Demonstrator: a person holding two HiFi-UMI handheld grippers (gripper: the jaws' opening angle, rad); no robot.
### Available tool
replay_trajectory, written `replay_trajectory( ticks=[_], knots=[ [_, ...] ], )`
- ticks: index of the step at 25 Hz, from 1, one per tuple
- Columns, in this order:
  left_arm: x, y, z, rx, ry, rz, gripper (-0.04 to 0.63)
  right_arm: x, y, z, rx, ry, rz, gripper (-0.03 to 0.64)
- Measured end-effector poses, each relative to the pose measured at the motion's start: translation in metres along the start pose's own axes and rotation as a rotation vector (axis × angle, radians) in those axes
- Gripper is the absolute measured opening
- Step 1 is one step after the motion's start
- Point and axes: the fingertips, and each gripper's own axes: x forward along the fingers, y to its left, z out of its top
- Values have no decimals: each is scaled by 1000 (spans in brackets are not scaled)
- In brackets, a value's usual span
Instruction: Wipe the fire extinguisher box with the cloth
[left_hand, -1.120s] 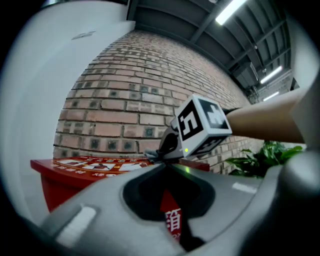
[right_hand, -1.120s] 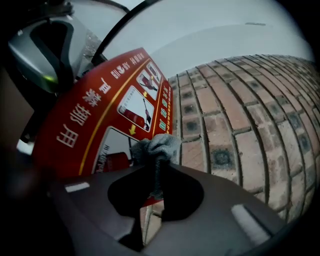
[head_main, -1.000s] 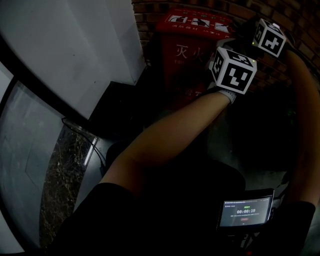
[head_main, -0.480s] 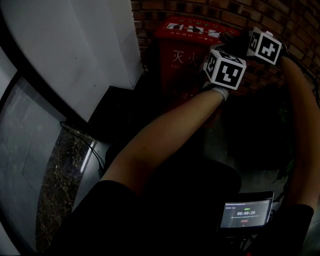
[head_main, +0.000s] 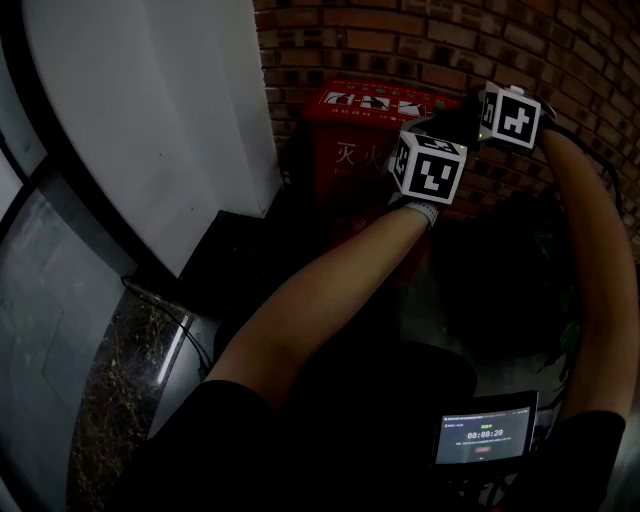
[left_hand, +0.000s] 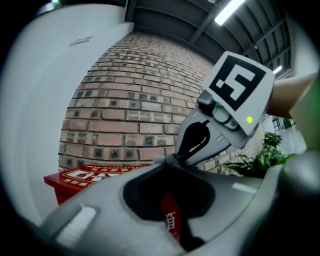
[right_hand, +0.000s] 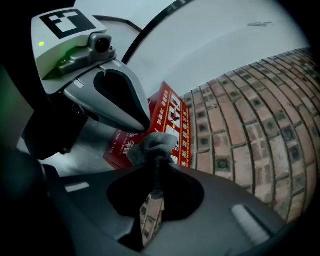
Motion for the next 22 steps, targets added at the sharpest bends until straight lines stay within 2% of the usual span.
replay_trajectory(
  ticks=[4,7,11,15,22],
  knots=[
    [-1,-2,1,-11,-1,-19,2,-5,-20,-15,36,26,-81,34],
    [0,-14,5,-34,3,-49,2,-5,-37,-27,8,55,-133,34],
    [7,-31,-1,-7,3,-69,2,1,-58,-43,1,84,-222,34],
    [18,-39,-13,-18,9,-90,2,21,-68,-61,-46,134,-265,34],
    [31,-31,-24,30,-3,-81,2,71,-95,-78,-66,164,-337,34]
  ],
)
